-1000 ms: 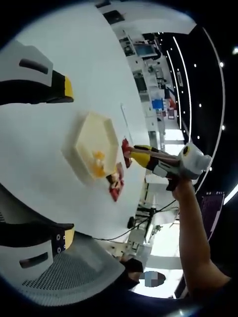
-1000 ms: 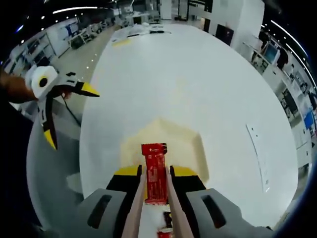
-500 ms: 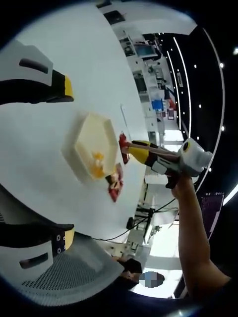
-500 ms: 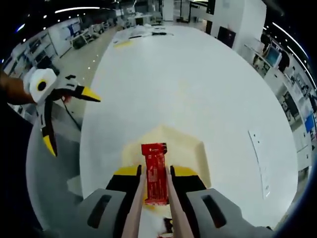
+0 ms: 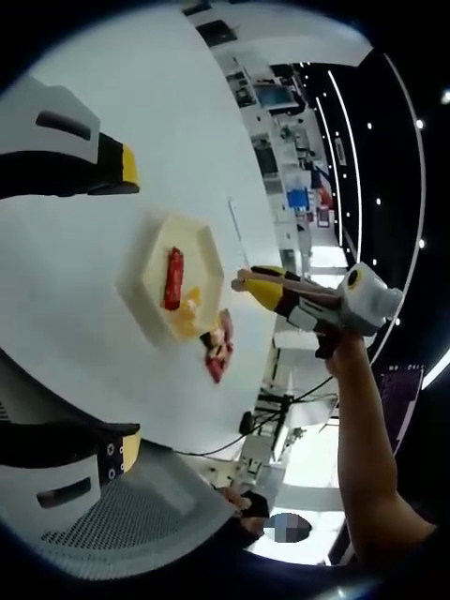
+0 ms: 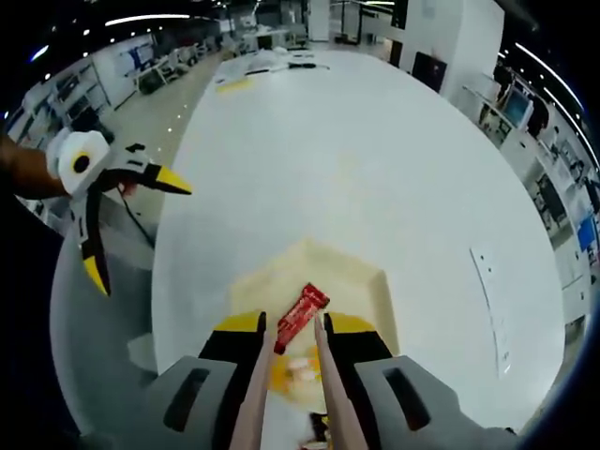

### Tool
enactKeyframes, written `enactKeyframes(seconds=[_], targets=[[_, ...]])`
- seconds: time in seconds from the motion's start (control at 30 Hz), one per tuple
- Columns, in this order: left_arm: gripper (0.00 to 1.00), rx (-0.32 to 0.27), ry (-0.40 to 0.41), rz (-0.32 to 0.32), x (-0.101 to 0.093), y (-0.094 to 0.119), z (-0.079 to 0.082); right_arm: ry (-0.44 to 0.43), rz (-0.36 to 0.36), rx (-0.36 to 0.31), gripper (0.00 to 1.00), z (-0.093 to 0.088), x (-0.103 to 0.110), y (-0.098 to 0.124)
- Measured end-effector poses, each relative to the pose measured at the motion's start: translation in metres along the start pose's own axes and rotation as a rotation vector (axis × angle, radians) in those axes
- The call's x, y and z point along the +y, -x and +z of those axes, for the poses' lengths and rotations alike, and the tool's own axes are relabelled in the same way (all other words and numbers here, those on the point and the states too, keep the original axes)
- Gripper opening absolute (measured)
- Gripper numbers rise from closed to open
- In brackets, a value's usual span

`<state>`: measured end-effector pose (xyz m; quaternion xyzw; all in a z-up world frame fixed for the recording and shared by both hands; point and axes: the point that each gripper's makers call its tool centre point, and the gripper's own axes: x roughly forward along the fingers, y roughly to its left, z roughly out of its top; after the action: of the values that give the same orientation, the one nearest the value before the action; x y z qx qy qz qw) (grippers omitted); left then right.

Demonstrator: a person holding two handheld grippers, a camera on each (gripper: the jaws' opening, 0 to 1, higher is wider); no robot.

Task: Place the target food into the container with the food tongs after gripping and lifting it, then release it inside without dropping or visibly crushing the food.

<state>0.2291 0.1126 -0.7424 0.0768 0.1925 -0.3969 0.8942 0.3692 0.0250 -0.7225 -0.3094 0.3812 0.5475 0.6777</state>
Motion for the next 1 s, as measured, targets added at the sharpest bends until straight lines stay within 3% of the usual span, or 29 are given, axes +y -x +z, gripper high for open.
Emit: enactKeyframes(seconds=[0.27, 1.0], targets=[[0.98, -0.003, 0.001, 0.001, 0.0, 0.0, 0.001, -0.003, -0.004, -0.001, 0.24, -0.003, -0.001, 0.001], [0.98, 0.01, 0.002, 0.001, 0.001, -0.001, -0.002, -0.044, -0.009, -0.018, 0.25, -0.036, -0.008, 0.022]])
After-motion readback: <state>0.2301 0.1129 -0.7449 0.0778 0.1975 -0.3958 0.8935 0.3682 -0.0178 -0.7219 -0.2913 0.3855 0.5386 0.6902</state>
